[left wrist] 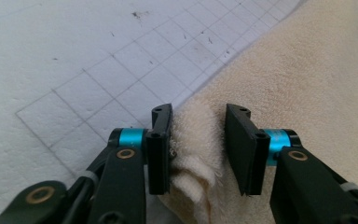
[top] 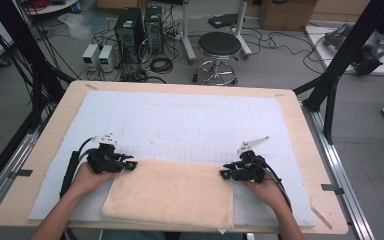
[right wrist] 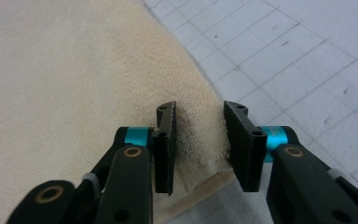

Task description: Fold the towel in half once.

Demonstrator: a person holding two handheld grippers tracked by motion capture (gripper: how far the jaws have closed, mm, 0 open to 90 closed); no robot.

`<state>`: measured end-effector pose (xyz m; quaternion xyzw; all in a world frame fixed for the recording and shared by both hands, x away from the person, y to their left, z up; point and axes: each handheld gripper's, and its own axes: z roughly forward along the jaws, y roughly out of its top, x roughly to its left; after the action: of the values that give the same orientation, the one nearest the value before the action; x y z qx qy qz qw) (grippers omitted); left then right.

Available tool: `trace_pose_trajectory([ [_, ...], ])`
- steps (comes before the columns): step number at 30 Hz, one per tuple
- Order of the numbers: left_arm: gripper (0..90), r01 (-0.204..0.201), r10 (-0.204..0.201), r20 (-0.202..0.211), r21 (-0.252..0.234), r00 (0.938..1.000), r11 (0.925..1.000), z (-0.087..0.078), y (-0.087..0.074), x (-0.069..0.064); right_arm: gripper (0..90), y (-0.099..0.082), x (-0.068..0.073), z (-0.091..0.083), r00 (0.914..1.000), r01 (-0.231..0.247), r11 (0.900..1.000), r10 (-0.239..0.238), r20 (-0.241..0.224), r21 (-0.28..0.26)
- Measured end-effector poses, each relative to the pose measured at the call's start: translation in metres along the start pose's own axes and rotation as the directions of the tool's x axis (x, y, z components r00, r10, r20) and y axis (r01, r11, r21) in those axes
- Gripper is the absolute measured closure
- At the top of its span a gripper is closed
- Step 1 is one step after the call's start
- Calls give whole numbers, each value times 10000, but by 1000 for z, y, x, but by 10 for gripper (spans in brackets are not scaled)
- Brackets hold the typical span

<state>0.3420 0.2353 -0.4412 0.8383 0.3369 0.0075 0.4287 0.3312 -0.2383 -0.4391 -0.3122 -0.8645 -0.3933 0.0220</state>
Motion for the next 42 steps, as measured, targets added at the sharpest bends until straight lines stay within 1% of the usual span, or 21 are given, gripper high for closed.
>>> trace_pose_trajectory([
  [3,748,-335,334,-169,-26,9993,9994,-2,0,-3,779,0,2,-1,9998,66,10000,-65,-177,33],
  [5,771,-467,460,-409,-149,9981,9988,-6,-1,-7,798,1,4,-3,9995,275,9996,-275,-140,7],
  [7,782,-596,571,-691,-342,9960,9976,-10,-1,-11,804,4,9,-9,9991,413,9991,-413,80,-15],
  [10,791,-564,479,-989,-847,9939,9948,-18,3,-15,809,14,18,-22,9963,774,9968,-766,383,-206],
  [14,793,-677,435,-1648,-1447,9854,9872,-26,12,-20,810,35,26,-33,9830,1542,9880,-1528,1019,-60],
  [18,791,-546,137,-2028,-1971,9791,9789,-28,25,-17,809,54,23,-39,9716,1767,9842,-1733,1610,-68],
  [20,790,-555,101,-2252,-1960,9742,9790,-26,34,-13,809,63,17,-40,9624,1954,9807,-1904,1940,-72],
  [22,790,-418,-76,-2330,-2061,9724,9776,-22,43,-7,809,72,10,-39,9581,1912,9815,-1859,2180,-36],
  [23,789,-343,-214,-2466,-2191,9689,9751,-20,49,-3,809,76,6,-40,9565,1906,9816,-1840,2265,-73],
  [26,789,-261,-360,-2641,-2278,9638,9734,-14,65,7,809,90,-10,-41,9555,1721,9846,-1597,2479,-293],
  [30,789,-169,-547,-2929,-2368,9546,9714,-2,84,22,808,104,-31,-38,9474,1527,9874,-1344,2906,-411],
  [31,788,-97,-591,-2994,-2231,9523,9747,0,88,26,808,107,-36,-37,9469,1459,9882,-1262,2958,-457],
  [32,788,-69,-582,-3027,-2098,9513,9777,3,91,30,807,109,-41,-35,9502,1301,9903,-1105,2915,-486],
  [34,786,67,-787,-3176,-2216,9450,9751,9,94,36,806,112,-51,-30,9489,1170,9920,-975,3001,-476],
  [35,786,263,-1014,-3157,-2335,9434,9720,11,93,40,806,113,-55,-27,9499,1050,9930,-841,3009,-539],
  [36,786,460,-1177,-3111,-2287,9431,9724,15,93,44,805,112,-58,-23,9518,864,9944,-641,2998,-615],
  [38,778,480,-1116,-3223,-1990,9400,9788,22,90,51,797,111,-65,-14,9546,570,9971,-398,2952,-500],
  [39,760,567,-1170,-3299,-1870,9367,9807,26,88,53,773,110,-68,-8,9549,495,9982,-375,2946,-331],
  [40,706,650,-1210,-3504,-1675,9287,9837,29,86,54,714,108,-71,-3,9534,432,9989,-364,2995,-159],
  [41,614,693,-1212,-3753,-1490,9189,9864,30,86,54,618,107,-73,1,9458,341,9994,-309,3233,-44],
  [42,532,664,-1180,-3839,-1451,9158,9872,30,85,53,574,107,-75,3,9397,244,9996,-184,3415,-133],
])
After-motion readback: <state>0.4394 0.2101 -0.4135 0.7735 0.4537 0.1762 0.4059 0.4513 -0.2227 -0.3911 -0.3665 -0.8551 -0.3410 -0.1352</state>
